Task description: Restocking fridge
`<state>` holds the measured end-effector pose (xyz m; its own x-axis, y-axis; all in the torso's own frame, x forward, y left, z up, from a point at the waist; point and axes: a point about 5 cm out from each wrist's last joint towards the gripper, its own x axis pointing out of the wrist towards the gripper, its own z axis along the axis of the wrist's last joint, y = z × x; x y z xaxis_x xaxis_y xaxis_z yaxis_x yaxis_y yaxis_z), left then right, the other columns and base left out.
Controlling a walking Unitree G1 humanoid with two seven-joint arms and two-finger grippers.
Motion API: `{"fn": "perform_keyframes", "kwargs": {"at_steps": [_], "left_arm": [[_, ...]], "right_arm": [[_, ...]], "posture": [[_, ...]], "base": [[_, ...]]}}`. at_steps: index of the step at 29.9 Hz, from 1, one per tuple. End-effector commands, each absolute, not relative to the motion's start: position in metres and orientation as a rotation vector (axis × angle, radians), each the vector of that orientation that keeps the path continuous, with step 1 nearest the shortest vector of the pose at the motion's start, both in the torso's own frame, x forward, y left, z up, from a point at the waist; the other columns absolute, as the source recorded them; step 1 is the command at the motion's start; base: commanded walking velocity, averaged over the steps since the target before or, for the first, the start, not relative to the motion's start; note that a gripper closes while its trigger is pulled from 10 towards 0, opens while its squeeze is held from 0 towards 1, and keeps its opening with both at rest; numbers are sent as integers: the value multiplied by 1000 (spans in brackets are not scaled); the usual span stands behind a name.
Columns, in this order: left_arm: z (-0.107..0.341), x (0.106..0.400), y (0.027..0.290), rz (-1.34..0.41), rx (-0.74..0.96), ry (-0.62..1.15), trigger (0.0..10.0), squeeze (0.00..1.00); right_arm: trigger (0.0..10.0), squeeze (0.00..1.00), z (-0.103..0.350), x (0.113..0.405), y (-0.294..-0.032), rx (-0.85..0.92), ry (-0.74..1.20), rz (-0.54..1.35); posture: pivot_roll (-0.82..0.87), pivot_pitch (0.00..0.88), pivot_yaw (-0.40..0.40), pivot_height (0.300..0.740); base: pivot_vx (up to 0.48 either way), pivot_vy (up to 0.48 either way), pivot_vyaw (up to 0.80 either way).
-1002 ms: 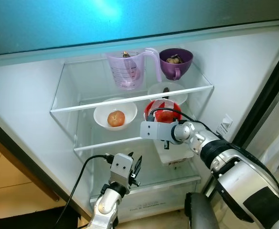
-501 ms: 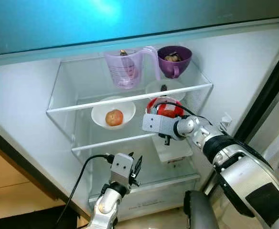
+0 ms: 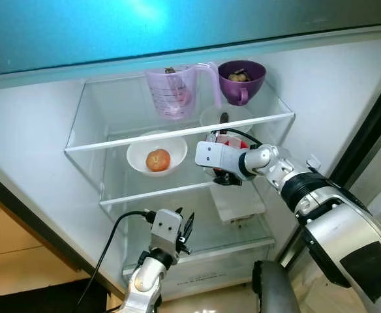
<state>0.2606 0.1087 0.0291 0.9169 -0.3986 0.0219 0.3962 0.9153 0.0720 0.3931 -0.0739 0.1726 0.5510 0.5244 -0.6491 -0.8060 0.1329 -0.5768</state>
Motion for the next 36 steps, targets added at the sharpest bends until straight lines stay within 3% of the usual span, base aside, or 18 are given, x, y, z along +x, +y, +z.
{"fn": "perform_keyframes", "kwargs": {"at_steps": [1, 4, 5, 6, 8, 9, 20, 36], "left_arm": [[26, 258, 107, -411, 56, -21, 10000, 0], [26, 258, 107, -411, 56, -21, 10000, 0], [26, 258, 107, -412, 56, -20, 10000, 0], [26, 258, 106, -413, 55, -20, 10000, 0], [26, 258, 106, -413, 55, -19, 10000, 0], [26, 257, 105, -415, 54, -19, 10000, 0], [25, 257, 105, -419, 55, -16, 10000, 0], [25, 257, 105, -419, 56, -13, 10000, 0]], "right_arm": [[10000, 635, 198, 397, -67, -1094, 218, 1002], [10000, 608, 198, 397, -67, -1092, 217, 1001], [10000, 537, 198, 397, -67, -1090, 215, 1002], [10000, 388, 199, 397, -67, -1089, 210, 1003], [10000, 388, 199, 397, -66, -1088, 206, 1003], [10000, 0, 203, 398, -65, -1073, 184, 1000], [10000, 0, 218, 391, -64, -903, 94, 1152], [10000, 0, 200, 385, -65, -786, 90, 1170]], "posture": [[-29, 84, 16, 545], [-29, 84, 16, 545], [-32, 82, 17, 545], [-32, 79, 17, 545], [-32, 79, 17, 545], [-31, 77, 17, 545], [-33, 71, 20, 545], [-33, 81, 26, 545]], "base": [[0, 0, 0], [0, 0, 0], [0, 0, 0], [0, 0, 0], [0, 0, 0], [0, 0, 0], [0, 0, 0], [0, 0, 0]]}}
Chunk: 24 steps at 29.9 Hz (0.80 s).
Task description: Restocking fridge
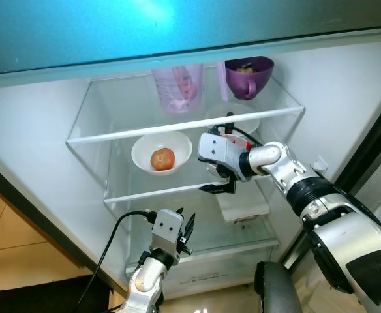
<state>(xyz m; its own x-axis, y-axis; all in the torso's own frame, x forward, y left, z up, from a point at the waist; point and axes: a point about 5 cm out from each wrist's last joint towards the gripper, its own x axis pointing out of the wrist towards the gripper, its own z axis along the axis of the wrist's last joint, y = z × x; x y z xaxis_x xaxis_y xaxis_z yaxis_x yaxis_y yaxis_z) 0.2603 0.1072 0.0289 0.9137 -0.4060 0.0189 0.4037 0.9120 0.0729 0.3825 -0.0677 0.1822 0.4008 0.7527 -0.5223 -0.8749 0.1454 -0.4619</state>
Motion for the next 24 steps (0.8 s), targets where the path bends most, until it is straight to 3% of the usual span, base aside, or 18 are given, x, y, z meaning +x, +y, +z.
{"fn": "perform_keyframes", "kwargs": {"at_steps": [1, 13, 24], "left_arm": [[25, 257, 106, -419, 57, -13, 10000, 0], [25, 257, 106, -420, 59, -13, 10000, 0], [26, 258, 106, -419, 59, -13, 10000, 0]], "right_arm": [[10000, 0, 199, 384, -65, -778, 89, 1170], [10000, 0, 196, 384, -68, -808, 84, 1144], [10000, 0, 194, 378, -68, -720, 41, 1179]], "posture": [[-33, 81, 27, 545], [-34, 81, 29, 545], [-32, 81, 28, 545]], "base": [[0, 0, 0], [0, 0, 0], [0, 0, 0]]}}
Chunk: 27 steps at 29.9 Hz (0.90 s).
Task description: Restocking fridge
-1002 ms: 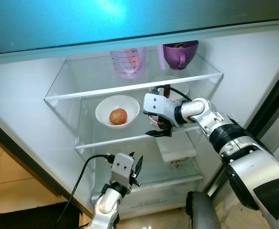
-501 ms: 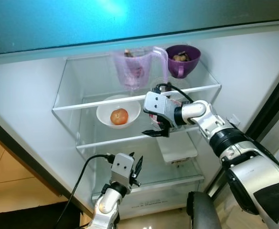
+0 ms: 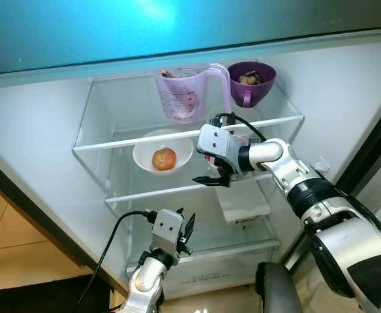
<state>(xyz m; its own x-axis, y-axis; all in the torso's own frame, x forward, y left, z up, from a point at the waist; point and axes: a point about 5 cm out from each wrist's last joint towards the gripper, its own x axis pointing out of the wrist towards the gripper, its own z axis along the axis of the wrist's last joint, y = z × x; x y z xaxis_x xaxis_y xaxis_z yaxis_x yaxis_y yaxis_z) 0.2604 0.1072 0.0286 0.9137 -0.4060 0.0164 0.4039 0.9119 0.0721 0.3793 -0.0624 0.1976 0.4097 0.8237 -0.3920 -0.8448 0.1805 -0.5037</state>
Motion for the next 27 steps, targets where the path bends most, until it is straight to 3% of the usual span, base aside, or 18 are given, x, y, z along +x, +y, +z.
{"fn": "perform_keyframes", "kwargs": {"at_steps": [1, 14, 20, 27], "left_arm": [[26, 258, 106, -419, 59, -13, 10000, 0], [26, 259, 105, -418, 57, -13, 10000, 0], [26, 259, 105, -418, 58, -14, 10000, 0], [25, 259, 106, -420, 61, -10, 10000, 0]], "right_arm": [[10000, 0, 194, 378, -68, -720, 41, 1179], [10000, 0, 186, 354, -83, -630, 48, 1352], [10000, 0, 181, 345, -90, -621, 50, 1355], [10000, 0, 160, 340, -98, -648, 95, 1224]], "posture": [[-32, 81, 28, 545], [-37, 78, 26, 545], [-36, 75, 26, 545], [-36, 65, 28, 545]], "base": [[0, 0, 0], [0, 0, 0], [0, 0, 0], [0, 0, 0]]}}
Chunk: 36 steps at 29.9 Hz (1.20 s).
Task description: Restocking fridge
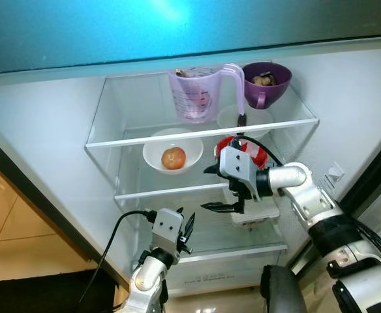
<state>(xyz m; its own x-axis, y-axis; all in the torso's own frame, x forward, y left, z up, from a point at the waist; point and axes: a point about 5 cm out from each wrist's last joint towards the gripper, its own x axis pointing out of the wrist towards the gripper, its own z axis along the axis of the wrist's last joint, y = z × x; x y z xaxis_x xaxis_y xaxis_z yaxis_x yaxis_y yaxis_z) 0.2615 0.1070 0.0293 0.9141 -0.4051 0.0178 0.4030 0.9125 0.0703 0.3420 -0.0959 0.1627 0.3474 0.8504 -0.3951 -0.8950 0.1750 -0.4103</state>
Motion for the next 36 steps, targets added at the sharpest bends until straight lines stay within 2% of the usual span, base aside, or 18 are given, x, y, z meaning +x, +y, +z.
{"fn": "perform_keyframes", "kwargs": {"at_steps": [1, 7, 8, 9, 10, 12, 13, 20, 24, 33, 34, 35, 36], "left_arm": [[25, 259, 106, -421, 61, -8, 10000, 0], [20, 255, 105, -438, 69, 11, 10000, 0], [17, 252, 105, -447, 79, 20, 10000, 0], [15, 250, 106, -452, 85, 27, 10000, 0], [13, 248, 108, -455, 93, 38, 10000, 0], [13, 248, 108, -455, 93, 38, 10000, 0], [9, 246, 111, -450, 103, 58, 10000, 0], [-2, 242, 125, -397, 99, 125, 10000, 0], [-3, 241, 128, -391, 97, 132, 10000, 0], [-2, 241, 125, -402, 100, 120, 10000, 0], [-2, 242, 125, -403, 100, 120, 10000, 0], [-2, 242, 125, -403, 100, 120, 10000, 0], [-2, 242, 125, -404, 101, 120, 10000, 0]], "right_arm": [[10000, 0, 156, 338, -101, -663, 118, 1207], [10000, 0, 145, 337, -113, -720, 185, 1107], [9686, 0, 144, 337, -115, -718, 183, 1074], [6824, 0, 144, 338, -116, -715, 175, 1048], [1765, 0, 144, 339, -116, -701, 164, 1019], [1765, 0, 144, 339, -116, -701, 164, 1019], [0, 0, 144, 339, -113, -673, 140, 998], [0, 0, 142, 329, -92, -501, 55, 950], [0, 0, 133, 318, -78, -313, 55, 897], [0, 0, 123, 302, -70, -223, 68, 893], [8078, 0, 123, 302, -68, -209, 73, 875], [8078, 0, 123, 302, -68, -209, 73, 875], [10000, 0, 122, 302, -66, -191, 77, 857]], "posture": [[-36, 65, 28, 545], [-39, 59, 30, 545], [-38, 57, 29, 545], [-38, 56, 28, 545], [-38, 56, 28, 545], [-38, 56, 28, 545], [-37, 56, 26, 545], [-35, 65, 28, 545], [-37, 69, 33, 545], [-42, 74, 33, 545], [-42, 74, 33, 545], [-42, 74, 33, 545], [-44, 74, 35, 545]], "base": [[0, 0, 0], [0, 0, 0], [0, 0, 0], [0, 0, 0], [0, 0, 0], [0, 0, 0], [0, 0, 0], [0, 0, 0], [0, 0, 0], [0, 0, 0], [0, 0, 0], [0, 0, 0], [0, 0, 0]]}}
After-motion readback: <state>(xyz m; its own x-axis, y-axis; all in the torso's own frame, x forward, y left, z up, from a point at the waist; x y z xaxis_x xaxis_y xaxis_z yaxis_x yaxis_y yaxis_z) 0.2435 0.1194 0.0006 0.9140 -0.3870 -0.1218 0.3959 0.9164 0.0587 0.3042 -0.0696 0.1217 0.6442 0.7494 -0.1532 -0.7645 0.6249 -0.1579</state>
